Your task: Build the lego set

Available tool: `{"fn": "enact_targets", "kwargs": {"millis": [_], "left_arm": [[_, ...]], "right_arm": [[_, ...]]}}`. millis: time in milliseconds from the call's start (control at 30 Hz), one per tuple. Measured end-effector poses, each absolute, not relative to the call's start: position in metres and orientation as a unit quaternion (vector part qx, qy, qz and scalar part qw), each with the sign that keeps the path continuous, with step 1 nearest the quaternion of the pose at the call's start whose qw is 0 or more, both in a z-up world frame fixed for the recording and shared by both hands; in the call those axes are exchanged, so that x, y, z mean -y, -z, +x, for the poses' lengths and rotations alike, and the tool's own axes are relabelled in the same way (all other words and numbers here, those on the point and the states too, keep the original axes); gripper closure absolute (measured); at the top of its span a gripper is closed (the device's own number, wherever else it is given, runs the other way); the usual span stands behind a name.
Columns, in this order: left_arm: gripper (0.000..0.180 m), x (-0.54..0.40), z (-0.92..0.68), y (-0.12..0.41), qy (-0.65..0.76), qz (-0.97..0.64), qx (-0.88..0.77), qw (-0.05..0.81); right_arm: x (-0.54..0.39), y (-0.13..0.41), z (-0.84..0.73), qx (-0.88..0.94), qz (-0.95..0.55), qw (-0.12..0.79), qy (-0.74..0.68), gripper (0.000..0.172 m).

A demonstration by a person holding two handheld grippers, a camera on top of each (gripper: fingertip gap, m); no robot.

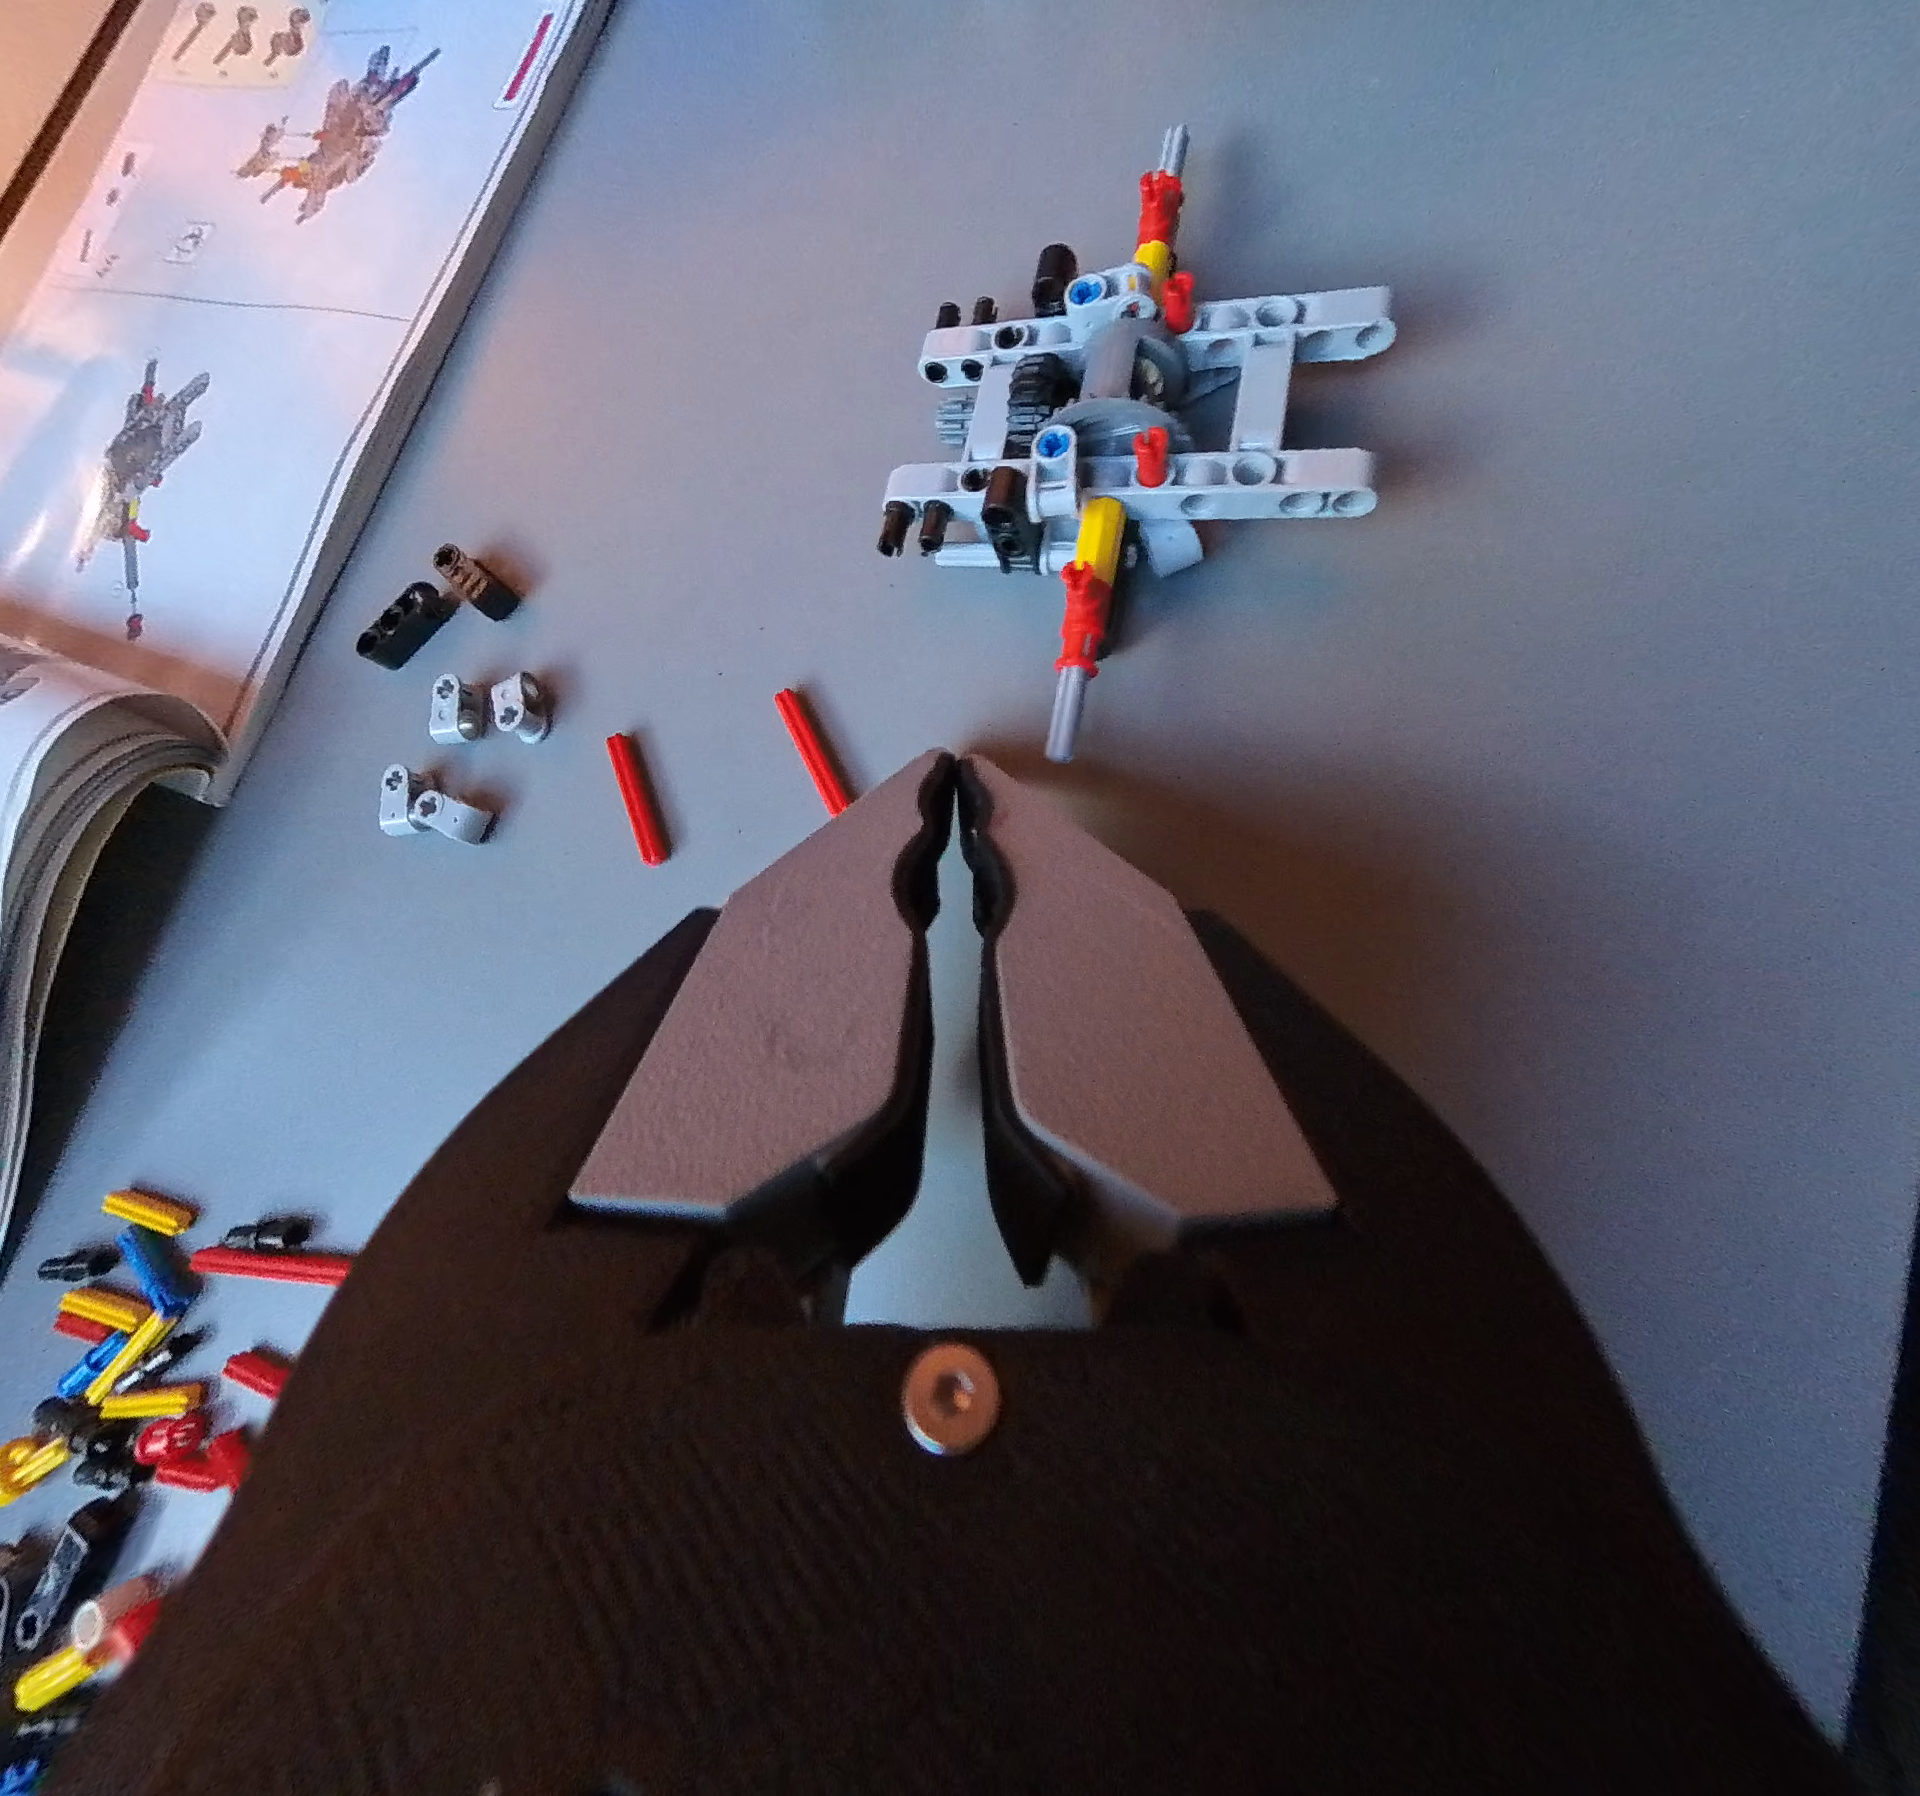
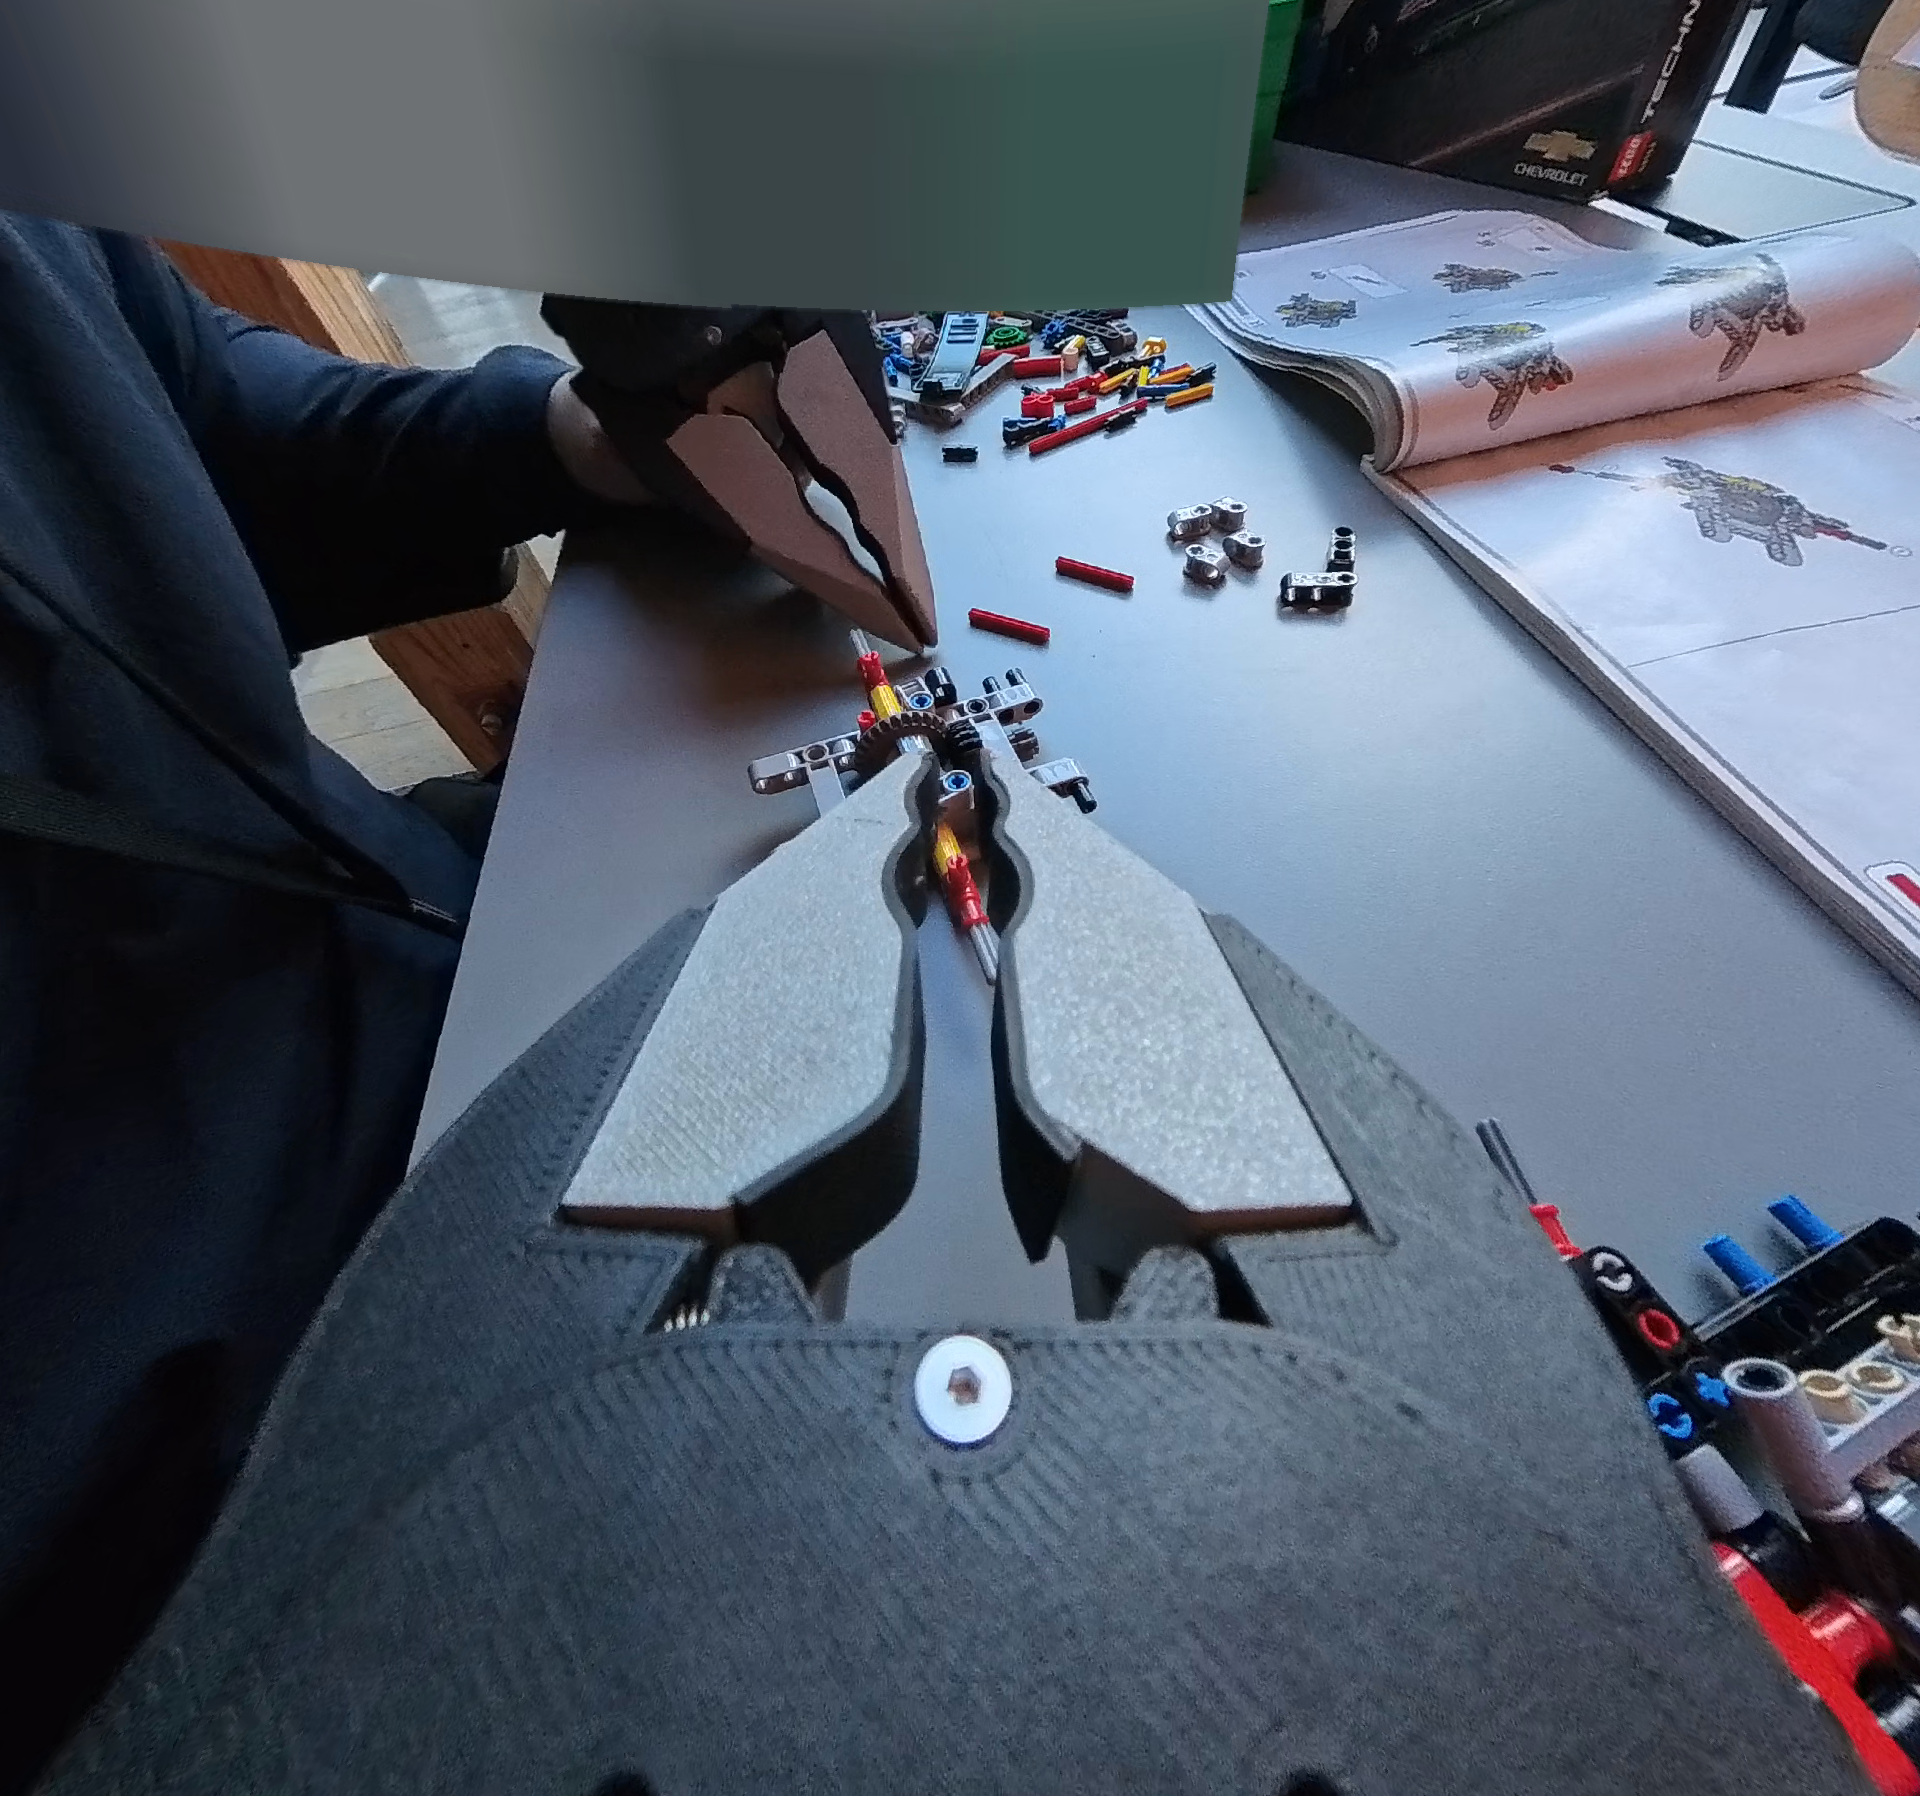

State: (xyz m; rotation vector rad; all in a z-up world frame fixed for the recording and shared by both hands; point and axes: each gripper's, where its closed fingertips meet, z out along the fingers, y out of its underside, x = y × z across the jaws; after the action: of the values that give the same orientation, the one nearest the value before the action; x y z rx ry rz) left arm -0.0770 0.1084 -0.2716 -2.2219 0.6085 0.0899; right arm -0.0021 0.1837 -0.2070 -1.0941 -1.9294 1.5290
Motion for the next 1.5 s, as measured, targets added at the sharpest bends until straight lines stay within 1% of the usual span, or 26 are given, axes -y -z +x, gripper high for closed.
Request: {"fn": "enact_targets", "kwargs": {"millis": [133,267,333,400,433,500,533,567,633,767,900,967,1000,1100,1200,1333,1400,1500], "left_arm": [[0.180,-0.112,-0.057,0.272,-0.049,-0.867,-0.280,0.410],[0.180,-0.108,-0.004,0.270,0.000,-0.839,-0.354,0.414],[0.180,-0.104,0.015,0.263,0.025,-0.823,-0.370,0.430],[0.180,-0.102,0.022,0.251,0.069,-0.817,-0.354,0.450],[0.180,-0.104,0.017,0.249,0.083,-0.827,-0.332,0.447],[0.178,-0.110,-0.008,0.255,0.089,-0.869,-0.266,0.407],[0.168,-0.112,-0.017,0.257,0.101,-0.882,-0.238,0.394],[0.164,-0.112,-0.022,0.256,0.125,-0.888,-0.218,0.385],[0.164,-0.114,-0.027,0.250,0.179,-0.889,-0.185,0.379],[0.160,-0.116,-0.031,0.243,0.259,-0.875,-0.141,0.385],[0.160,-0.109,-0.031,0.258,0.259,-0.883,-0.140,0.365],[0.160,-0.106,-0.028,0.263,0.253,-0.889,-0.148,0.352],[0.160,-0.105,-0.028,0.266,0.243,-0.893,-0.154,0.347],[0.161,-0.102,-0.030,0.267,0.231,-0.894,-0.159,0.349],[0.161,-0.101,-0.032,0.267,0.250,-0.892,-0.147,0.346],[0.161,-0.103,-0.037,0.266,0.251,-0.892,-0.139,0.349],[0.161,-0.104,-0.037,0.264,0.256,-0.890,-0.138,0.351],[0.161,-0.105,-0.039,0.264,0.256,-0.891,-0.137,0.350]], "right_arm": [[-0.183,0.207,-0.002,0.699,-0.394,0.227,-0.552,0.169],[-0.185,0.206,-0.001,0.697,-0.394,0.234,-0.551,0.169],[-0.188,0.205,0.000,0.695,-0.397,0.241,-0.549,0.169],[-0.191,0.203,0.001,0.689,-0.400,0.243,-0.554,0.168],[-0.192,0.203,0.003,0.686,-0.402,0.240,-0.556,0.167],[-0.192,0.204,0.006,0.682,-0.413,0.222,-0.561,0.156],[-0.191,0.207,0.008,0.684,-0.420,0.204,-0.560,0.153],[-0.189,0.212,0.012,0.690,-0.425,0.181,-0.557,0.150],[-0.183,0.224,0.019,0.708,-0.436,0.129,-0.541,0.148],[-0.174,0.246,0.025,0.737,-0.453,0.071,-0.496,0.151],[-0.172,0.265,0.026,0.761,-0.468,0.045,-0.446,0.152],[-0.170,0.269,0.027,0.766,-0.468,0.033,-0.439,0.163],[-0.169,0.269,0.027,0.767,-0.468,0.030,-0.439,0.165],[-0.170,0.266,0.025,0.760,-0.470,0.026,-0.449,0.165],[-0.172,0.257,0.023,0.749,-0.465,0.036,-0.471,0.166],[-0.178,0.247,0.020,0.753,-0.448,0.079,-0.475,0.166],[-0.181,0.245,0.018,0.770,-0.433,0.119,-0.454,0.166],[-0.184,0.235,0.014,0.798,-0.395,0.202,-0.408,0.166]]}}
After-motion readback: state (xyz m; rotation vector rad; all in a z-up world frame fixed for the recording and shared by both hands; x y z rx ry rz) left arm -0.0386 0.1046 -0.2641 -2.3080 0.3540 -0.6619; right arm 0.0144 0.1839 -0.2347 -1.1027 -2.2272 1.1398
